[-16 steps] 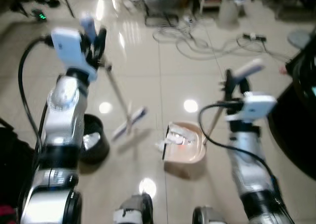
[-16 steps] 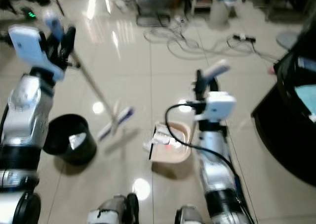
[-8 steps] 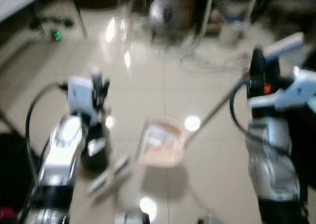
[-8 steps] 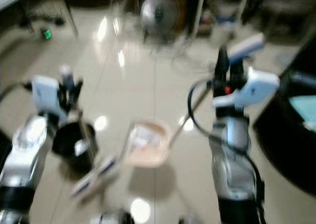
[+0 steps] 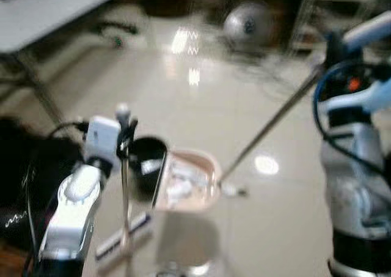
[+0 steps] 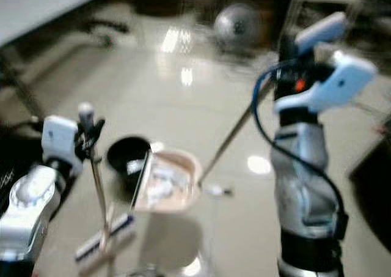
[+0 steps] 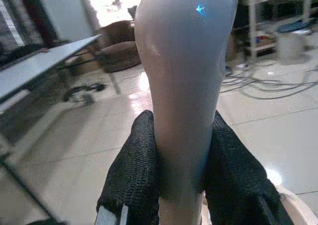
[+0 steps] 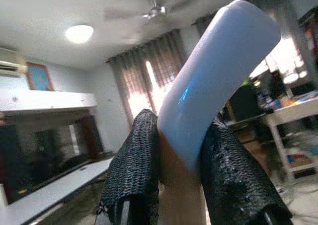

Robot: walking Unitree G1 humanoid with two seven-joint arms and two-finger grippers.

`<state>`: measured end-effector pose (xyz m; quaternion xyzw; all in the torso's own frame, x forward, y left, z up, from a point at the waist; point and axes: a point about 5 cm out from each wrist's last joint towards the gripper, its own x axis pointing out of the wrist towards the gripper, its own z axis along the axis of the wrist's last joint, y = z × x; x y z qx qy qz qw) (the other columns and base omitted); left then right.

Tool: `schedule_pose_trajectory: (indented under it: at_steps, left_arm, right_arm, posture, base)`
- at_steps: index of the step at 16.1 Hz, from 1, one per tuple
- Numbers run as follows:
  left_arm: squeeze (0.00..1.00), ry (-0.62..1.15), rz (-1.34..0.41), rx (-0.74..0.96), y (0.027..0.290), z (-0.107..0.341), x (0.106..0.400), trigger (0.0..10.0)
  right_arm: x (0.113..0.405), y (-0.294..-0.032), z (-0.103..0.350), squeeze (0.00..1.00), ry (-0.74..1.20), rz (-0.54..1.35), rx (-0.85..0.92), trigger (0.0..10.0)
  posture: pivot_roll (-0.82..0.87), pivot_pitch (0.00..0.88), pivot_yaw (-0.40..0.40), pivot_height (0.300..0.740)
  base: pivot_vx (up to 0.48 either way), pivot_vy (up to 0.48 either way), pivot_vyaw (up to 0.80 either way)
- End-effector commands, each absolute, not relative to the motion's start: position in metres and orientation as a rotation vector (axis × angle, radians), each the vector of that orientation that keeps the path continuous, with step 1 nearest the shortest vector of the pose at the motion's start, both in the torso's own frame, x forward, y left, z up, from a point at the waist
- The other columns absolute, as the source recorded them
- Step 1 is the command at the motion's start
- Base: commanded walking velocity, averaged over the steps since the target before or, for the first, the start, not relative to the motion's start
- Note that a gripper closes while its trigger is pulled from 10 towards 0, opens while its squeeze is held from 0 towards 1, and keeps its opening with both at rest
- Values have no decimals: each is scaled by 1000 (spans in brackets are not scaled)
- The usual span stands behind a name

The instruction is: Sweep floor

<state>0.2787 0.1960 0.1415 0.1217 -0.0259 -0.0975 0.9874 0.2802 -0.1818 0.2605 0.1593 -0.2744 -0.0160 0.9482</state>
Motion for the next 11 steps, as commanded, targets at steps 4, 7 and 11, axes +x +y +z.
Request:
schedule_pose_trajectory:
  at_steps: [4, 7, 11]
  left_arm:
    - [0, -74, -217, 263, 192, 148, 273, 10000]
    - [0, -60, -215, 259, 187, 146, 275, 10000]
    - [0, -54, -216, 248, 181, 145, 276, 10000]
  right_arm:
    - [281, -188, 277, 0, -564, -60, 342, 10000]
    - [285, -186, 280, 0, -529, -43, 293, 10000]
    - [287, -183, 282, 0, -517, -33, 295, 10000]
  posture:
    - [40, 0, 44, 740]
    - [36, 0, 48, 740]
    - [39, 0, 40, 740]
  base:
    - [145, 0, 327]
    - [306, 0, 0]
    - [339, 0, 0]
